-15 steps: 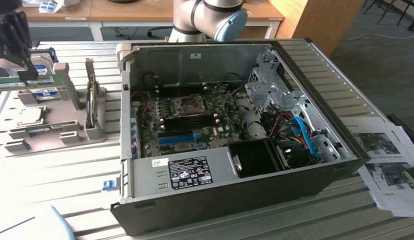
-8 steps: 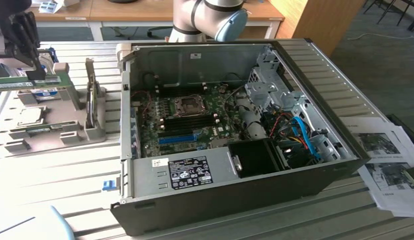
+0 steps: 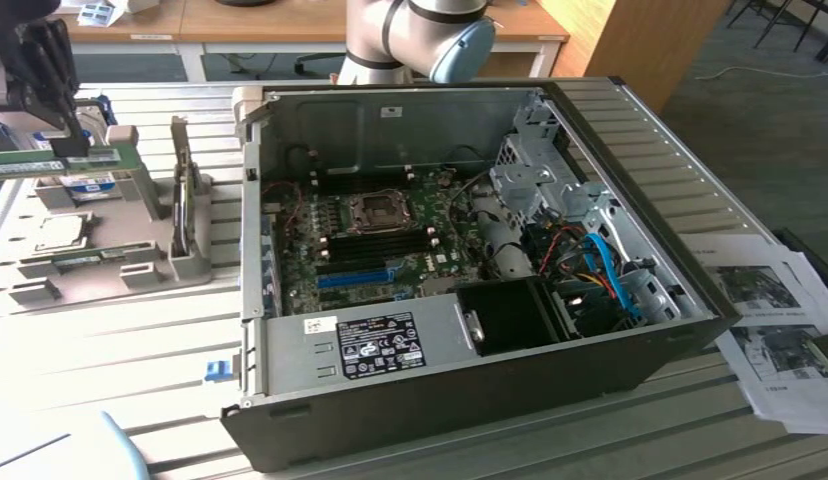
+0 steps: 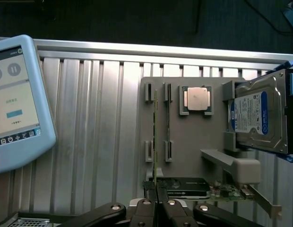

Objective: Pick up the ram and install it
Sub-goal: 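Pick up the ram and move it above insertion slot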

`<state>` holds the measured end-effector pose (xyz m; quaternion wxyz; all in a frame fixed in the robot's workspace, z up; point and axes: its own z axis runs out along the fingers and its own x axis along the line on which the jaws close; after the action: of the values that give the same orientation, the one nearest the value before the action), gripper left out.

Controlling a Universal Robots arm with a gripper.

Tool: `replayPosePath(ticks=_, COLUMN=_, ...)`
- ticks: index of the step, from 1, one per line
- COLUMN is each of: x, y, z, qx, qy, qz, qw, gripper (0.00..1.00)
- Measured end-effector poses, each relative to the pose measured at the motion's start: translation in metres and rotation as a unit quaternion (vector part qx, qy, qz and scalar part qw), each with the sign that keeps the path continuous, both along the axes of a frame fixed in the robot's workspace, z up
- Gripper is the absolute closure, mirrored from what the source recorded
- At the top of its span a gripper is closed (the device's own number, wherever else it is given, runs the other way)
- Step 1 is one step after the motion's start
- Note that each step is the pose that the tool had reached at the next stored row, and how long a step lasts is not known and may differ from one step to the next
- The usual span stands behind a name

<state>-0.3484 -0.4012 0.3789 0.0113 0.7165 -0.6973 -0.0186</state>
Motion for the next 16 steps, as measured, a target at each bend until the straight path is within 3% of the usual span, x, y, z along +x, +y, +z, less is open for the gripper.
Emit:
replayPosePath(ticks=7, x=0.002, y=-0.0001, z=0.0007, qx=-0.0001, qy=0.0002, qz=0.0, qw=1.0, gripper=0.89)
replayPosePath(ticks=16, x=0.023, y=0.0, z=0.0005, qx=0.0, qy=0.0009, qz=0.0, qw=1.0, gripper=0.89)
